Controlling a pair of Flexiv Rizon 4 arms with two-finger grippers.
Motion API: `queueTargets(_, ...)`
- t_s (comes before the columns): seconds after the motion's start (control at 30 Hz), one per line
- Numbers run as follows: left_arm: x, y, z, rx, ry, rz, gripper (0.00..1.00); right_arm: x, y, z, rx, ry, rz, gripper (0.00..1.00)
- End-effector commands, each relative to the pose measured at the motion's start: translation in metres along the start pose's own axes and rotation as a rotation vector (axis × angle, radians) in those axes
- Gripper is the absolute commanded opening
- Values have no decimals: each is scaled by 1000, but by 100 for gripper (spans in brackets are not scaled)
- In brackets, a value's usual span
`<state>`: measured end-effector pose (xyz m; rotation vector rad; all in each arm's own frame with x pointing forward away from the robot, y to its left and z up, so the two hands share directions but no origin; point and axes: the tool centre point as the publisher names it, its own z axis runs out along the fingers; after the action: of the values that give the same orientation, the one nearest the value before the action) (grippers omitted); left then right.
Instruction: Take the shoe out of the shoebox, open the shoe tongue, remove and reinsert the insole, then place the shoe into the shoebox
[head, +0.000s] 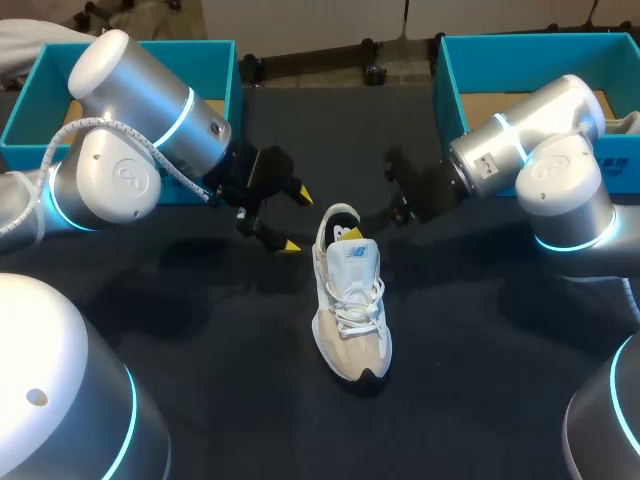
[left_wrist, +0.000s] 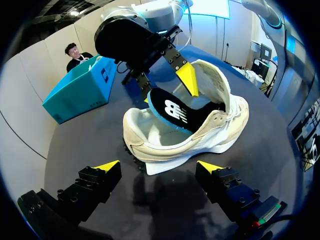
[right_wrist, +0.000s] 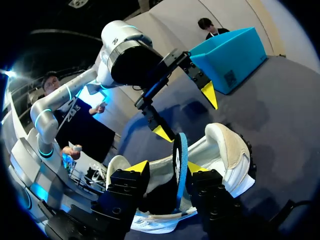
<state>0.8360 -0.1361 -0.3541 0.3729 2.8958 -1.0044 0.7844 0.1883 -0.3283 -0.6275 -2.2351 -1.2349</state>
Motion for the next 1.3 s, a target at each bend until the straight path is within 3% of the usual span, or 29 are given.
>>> queueTargets(0.03,0,-1,0,-5,0,0,100,4,3,-1,-1,-13,-7,46)
queueTargets(0.87,0,-1,0,-5,0,0,100,6,49,-25,-2,-67,-117,47)
queueTargets(0.97,0,-1,0,-5,0,0,100,11,49,-27,-37,-67,-120,38)
queueTargets(1.03,0,-1,0,-5,0,0,100,17,47,-30,-57,-81,-116,23)
queueTargets(1.1,0,-1,0,-5,0,0,100,19,46,-32,-58,-103,-115,2)
queueTargets(1.3,0,-1,0,-5,0,0,100,29,49,-41,-46,-182,-89,0)
